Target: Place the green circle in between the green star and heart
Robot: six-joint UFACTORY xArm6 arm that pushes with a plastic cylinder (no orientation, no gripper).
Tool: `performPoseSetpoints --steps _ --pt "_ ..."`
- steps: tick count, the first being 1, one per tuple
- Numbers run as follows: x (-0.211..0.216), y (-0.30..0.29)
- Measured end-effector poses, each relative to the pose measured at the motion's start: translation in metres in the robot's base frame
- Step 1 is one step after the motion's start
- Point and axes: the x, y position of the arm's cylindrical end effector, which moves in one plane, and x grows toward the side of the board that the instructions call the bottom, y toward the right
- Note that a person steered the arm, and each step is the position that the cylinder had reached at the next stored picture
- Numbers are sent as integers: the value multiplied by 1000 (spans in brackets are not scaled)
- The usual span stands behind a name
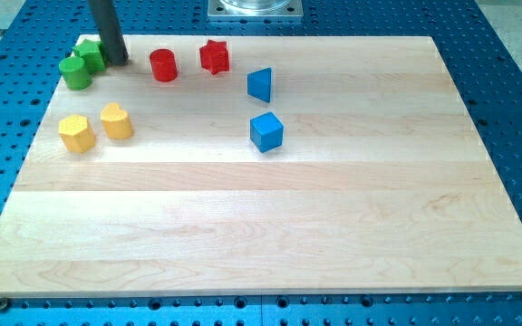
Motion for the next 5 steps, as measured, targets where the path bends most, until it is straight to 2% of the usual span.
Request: performPoseSetpoints --steps 2,3,4,5 --pt "68 -14" --pt "108 -60" --pt "109 -91" --pt "80 -92"
